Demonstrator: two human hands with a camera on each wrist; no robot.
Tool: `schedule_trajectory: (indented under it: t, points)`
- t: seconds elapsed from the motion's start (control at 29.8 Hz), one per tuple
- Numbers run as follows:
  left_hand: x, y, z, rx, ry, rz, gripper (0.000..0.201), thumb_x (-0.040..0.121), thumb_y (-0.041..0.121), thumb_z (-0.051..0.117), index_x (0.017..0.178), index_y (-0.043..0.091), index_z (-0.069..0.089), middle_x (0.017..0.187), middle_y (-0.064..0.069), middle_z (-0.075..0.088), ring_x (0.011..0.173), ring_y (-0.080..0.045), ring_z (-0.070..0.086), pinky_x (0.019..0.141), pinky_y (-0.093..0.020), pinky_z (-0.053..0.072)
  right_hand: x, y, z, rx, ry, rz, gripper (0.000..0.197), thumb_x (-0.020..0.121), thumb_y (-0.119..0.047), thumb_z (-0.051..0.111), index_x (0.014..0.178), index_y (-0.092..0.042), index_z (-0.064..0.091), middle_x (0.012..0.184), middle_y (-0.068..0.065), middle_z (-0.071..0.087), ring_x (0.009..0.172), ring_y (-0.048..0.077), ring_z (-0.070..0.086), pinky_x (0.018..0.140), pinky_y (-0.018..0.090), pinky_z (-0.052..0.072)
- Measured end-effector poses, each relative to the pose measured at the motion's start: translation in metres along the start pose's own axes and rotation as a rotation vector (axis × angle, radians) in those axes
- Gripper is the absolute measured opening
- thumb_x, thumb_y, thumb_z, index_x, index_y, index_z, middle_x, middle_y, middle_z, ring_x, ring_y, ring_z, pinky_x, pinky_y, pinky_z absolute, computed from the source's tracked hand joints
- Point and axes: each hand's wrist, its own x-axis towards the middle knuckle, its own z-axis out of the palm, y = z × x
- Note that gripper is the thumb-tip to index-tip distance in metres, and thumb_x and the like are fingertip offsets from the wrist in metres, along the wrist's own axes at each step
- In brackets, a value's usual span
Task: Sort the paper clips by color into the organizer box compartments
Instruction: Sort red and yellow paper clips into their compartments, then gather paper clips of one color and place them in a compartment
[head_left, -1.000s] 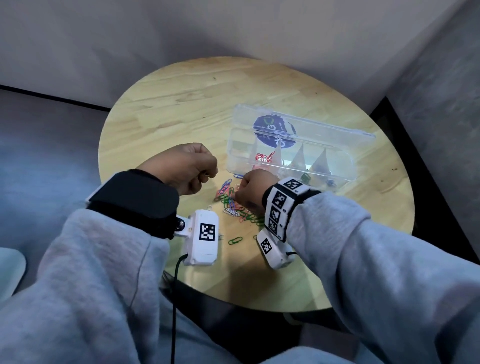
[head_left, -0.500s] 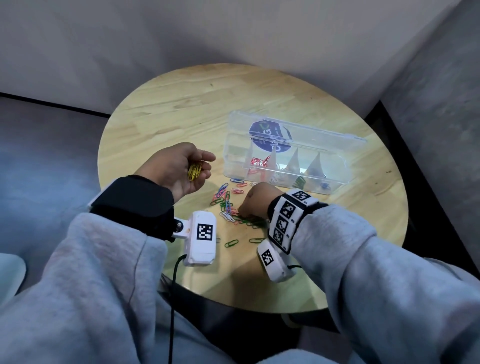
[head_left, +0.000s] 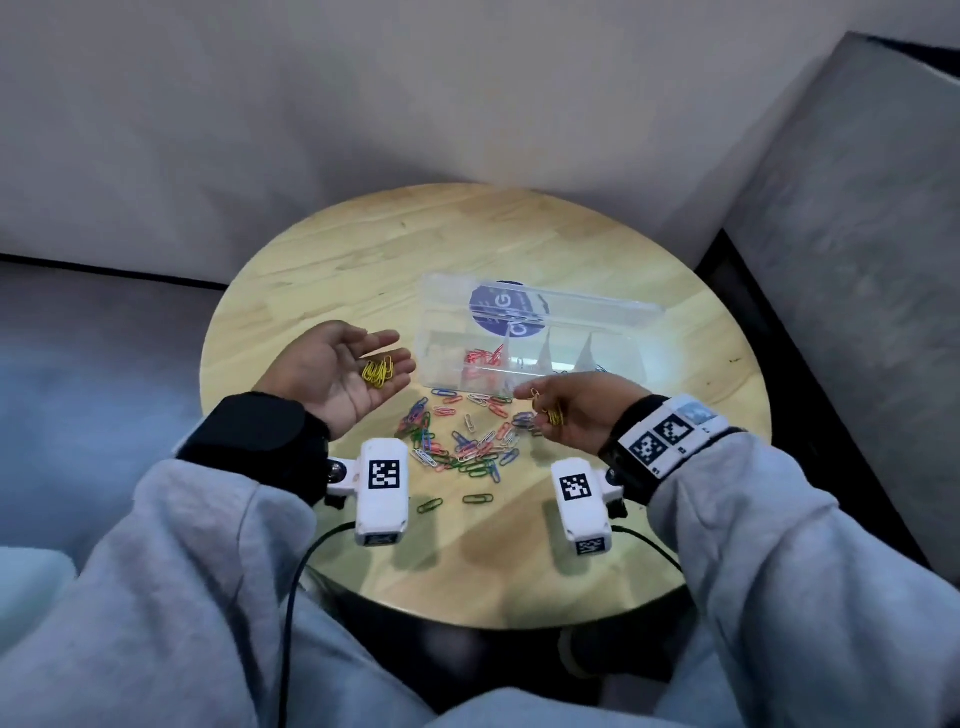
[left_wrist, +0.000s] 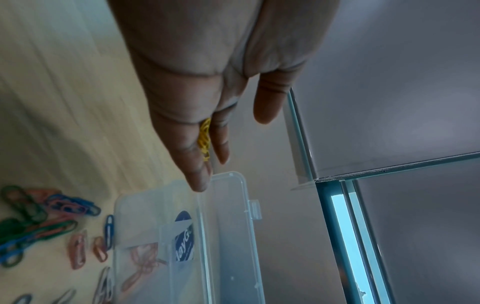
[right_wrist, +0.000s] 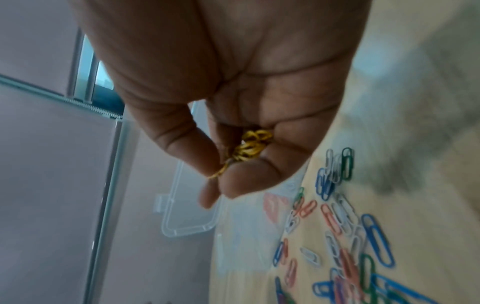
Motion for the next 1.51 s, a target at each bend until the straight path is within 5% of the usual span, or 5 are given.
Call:
schedule_trajectory:
  t: [0.91, 1.04, 1.14, 1.38, 1.51]
  points:
    - [0.075, 0.017, 0.032, 0.076, -0.001, -0.069, 0.067, 0.091, 0.060, 0.031, 0.109, -0.001, 0.054, 0.100, -0.015, 0.053, 0.081, -0.022, 0.054, 0.076, -0.030, 0.044, 0.082, -0.060, 0.055, 0.074, -0.059, -0.007, 0.021, 0.087, 0.006, 0.028, 0.083, -0.006, 0.045, 0.072, 0.009, 0.039, 0.060, 0.018, 0.040, 0.056, 0.022, 0.039]
    - [0.078, 0.014, 0.036, 0.067, -0.020, -0.069, 0.084, 0.090, 0.064, 0.025, 0.144, 0.000, 0.030, 0.152, -0.024, 0.025, 0.140, -0.030, 0.029, 0.112, -0.038, 0.028, 0.088, -0.056, 0.059, 0.046, -0.067, -0.018, 0.023, 0.085, 0.007, 0.028, 0.081, -0.007, 0.046, 0.067, 0.005, 0.030, 0.058, 0.015, 0.030, 0.057, 0.022, 0.031]
    - [0.074, 0.014, 0.036, 0.064, -0.034, -0.070, 0.083, 0.091, 0.064, 0.025, 0.145, 0.001, 0.027, 0.154, -0.024, 0.018, 0.145, -0.030, 0.018, 0.115, -0.039, 0.022, 0.085, -0.054, 0.057, -0.027, -0.037, -0.059, 0.021, 0.088, 0.005, 0.036, 0.085, -0.005, 0.053, 0.071, 0.005, 0.037, 0.065, 0.014, 0.036, 0.061, 0.020, 0.035]
    - [0.052, 0.014, 0.014, 0.636, 0.189, 0.063, 0.018, 0.093, 0.027, 0.053, 0.081, 0.014, 0.057, 0.073, -0.005, 0.053, 0.058, -0.013, 0.052, 0.049, -0.017, 0.043, 0.045, -0.055, 0.049, -0.554, 0.026, -0.292, 0.021, 0.093, -0.006, 0.041, 0.080, -0.013, 0.056, 0.075, 0.003, 0.056, 0.061, 0.014, 0.052, 0.057, 0.023, 0.044]
    - [0.047, 0.000, -0.010, 1.251, 0.211, -0.005, 0.017, 0.087, 0.024, 0.062, 0.073, 0.016, 0.057, 0.070, -0.003, 0.054, 0.064, -0.020, 0.049, 0.059, -0.025, 0.037, 0.030, -0.028, 0.051, -1.206, 0.003, -0.344, 0.021, 0.089, -0.016, 0.047, 0.100, -0.015, 0.065, 0.085, -0.004, 0.062, 0.075, 0.014, 0.058, 0.070, 0.025, 0.048]
